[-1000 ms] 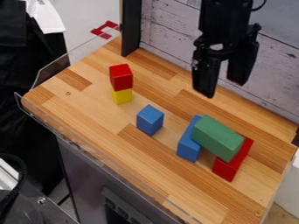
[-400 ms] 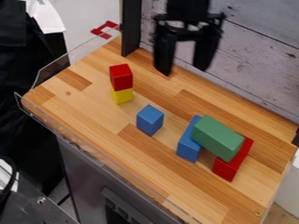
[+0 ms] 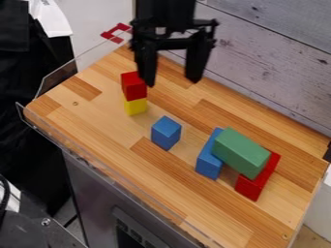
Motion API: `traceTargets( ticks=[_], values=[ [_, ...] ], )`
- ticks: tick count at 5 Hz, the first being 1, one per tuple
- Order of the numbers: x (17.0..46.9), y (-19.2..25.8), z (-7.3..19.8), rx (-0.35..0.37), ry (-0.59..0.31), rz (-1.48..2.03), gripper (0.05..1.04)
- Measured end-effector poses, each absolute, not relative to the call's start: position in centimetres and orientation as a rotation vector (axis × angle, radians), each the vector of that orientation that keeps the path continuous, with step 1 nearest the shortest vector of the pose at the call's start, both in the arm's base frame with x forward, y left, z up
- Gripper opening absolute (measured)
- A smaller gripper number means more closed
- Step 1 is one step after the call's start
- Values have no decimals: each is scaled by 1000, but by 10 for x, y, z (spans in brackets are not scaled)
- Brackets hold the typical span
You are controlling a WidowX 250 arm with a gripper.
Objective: Put the red block beside the green block
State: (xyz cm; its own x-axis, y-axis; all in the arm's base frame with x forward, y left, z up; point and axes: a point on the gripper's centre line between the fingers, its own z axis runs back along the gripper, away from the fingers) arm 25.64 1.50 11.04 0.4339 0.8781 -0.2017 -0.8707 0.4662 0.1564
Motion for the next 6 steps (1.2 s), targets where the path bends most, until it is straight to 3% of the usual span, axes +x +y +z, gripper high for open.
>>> traceTargets(
  ticks=[2, 6],
  values=[
    [236, 49, 97, -35, 226, 1235, 1000],
    [256, 71, 74, -116, 167, 1258, 1000]
  ],
)
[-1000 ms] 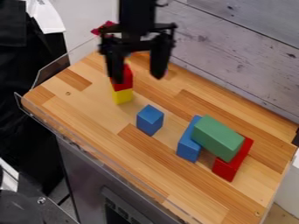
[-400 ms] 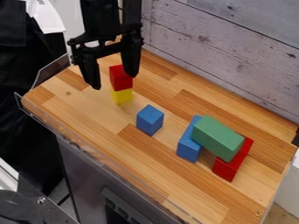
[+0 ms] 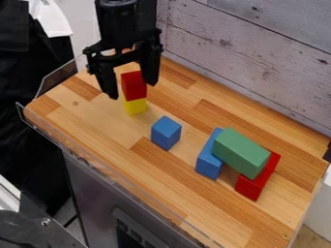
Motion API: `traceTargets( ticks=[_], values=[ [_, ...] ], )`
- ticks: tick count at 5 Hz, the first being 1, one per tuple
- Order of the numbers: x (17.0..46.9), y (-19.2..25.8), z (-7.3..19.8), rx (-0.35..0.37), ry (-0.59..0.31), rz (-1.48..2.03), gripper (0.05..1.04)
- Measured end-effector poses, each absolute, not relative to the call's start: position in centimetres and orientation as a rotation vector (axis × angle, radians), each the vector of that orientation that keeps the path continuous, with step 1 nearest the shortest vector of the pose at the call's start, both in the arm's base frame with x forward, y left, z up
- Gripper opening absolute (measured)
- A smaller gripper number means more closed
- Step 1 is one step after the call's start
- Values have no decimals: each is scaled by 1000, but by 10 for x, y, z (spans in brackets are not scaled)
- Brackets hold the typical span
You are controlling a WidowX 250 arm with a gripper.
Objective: Put the red block beside the green block
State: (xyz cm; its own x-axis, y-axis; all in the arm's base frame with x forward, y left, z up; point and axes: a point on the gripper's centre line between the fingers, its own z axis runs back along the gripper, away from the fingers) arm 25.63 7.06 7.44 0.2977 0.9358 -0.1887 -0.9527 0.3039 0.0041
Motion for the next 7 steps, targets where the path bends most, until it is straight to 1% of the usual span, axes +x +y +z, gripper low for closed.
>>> traceTargets(
  ticks=[2, 4, 5, 6, 7],
  values=[
    [268, 83, 85, -137, 111, 1271, 1000],
    [272, 92, 70, -174, 150, 1271, 1000],
    [277, 91, 64, -195, 145, 1288, 1000],
    [281, 91, 59, -200, 147, 1300, 1000],
    [286, 89, 61, -198, 141, 1292, 1000]
  ],
)
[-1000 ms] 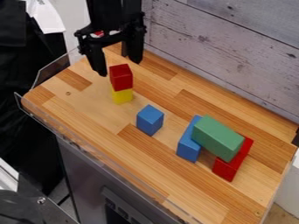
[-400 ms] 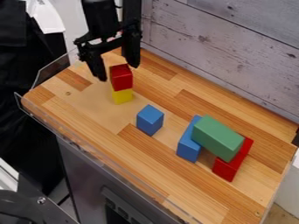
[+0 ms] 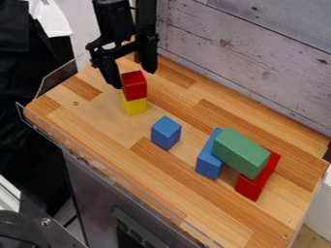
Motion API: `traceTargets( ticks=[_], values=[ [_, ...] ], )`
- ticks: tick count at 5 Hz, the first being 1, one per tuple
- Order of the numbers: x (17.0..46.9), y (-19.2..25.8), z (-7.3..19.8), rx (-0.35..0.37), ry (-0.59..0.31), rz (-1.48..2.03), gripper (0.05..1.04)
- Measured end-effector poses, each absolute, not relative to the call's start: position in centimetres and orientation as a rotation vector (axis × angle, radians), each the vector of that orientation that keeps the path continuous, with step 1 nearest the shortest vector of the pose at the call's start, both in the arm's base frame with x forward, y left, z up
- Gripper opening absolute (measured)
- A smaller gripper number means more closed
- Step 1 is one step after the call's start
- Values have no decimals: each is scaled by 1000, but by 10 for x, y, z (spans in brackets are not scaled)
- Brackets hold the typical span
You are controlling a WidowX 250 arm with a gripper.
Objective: Put the red block beside the green block
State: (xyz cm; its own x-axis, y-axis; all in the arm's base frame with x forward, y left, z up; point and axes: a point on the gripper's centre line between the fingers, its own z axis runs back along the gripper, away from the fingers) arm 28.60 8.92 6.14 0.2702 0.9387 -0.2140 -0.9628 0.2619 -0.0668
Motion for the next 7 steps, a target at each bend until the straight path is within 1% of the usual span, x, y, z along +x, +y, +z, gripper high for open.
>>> traceTargets(
  ticks=[1, 2, 3, 4, 5, 6, 7],
  values=[
    [287, 91, 53, -181, 173, 1286, 971],
    [286, 90, 44, -188, 203, 1268, 675],
    [286, 90, 43, -189, 200, 1270, 580],
    [288, 89, 43, -194, 194, 1267, 580],
    [285, 84, 45, -152, 220, 1225, 580],
    [300, 70, 69, -44, 217, 1099, 580],
    [324, 47, 98, 34, 194, 898, 580]
  ],
)
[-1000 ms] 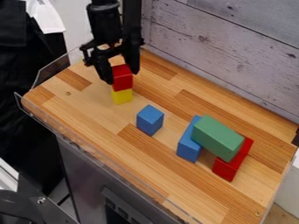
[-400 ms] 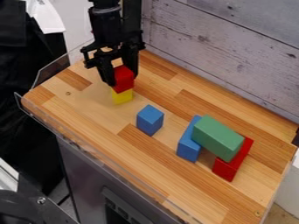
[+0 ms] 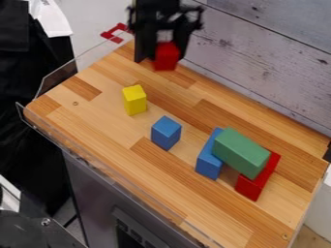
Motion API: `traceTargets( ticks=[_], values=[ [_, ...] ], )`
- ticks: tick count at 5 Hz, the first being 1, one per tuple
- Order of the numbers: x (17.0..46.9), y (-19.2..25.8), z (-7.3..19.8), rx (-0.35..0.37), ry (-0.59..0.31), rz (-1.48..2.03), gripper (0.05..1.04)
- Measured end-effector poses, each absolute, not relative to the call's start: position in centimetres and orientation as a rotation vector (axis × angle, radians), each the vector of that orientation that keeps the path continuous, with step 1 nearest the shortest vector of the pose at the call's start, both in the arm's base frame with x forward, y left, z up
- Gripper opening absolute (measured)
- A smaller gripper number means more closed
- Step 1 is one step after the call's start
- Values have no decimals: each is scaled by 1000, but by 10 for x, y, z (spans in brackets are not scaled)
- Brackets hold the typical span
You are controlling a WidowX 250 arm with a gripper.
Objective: Put the red block beside the green block
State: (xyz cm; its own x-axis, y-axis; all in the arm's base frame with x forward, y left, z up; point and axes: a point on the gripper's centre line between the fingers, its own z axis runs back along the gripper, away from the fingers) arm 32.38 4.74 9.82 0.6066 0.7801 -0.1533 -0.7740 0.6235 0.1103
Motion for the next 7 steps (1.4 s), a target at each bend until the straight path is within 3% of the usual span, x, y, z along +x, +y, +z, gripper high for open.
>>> traceTargets(
  ticks=[2, 3, 6, 7],
  values=[
    [347, 18, 69, 59, 339, 714, 580],
    [348, 10, 60, 12, 358, 681, 580],
    [311, -1, 15, -39, 455, 703, 580],
    [309, 1, 20, -49, 415, 703, 580]
  ],
)
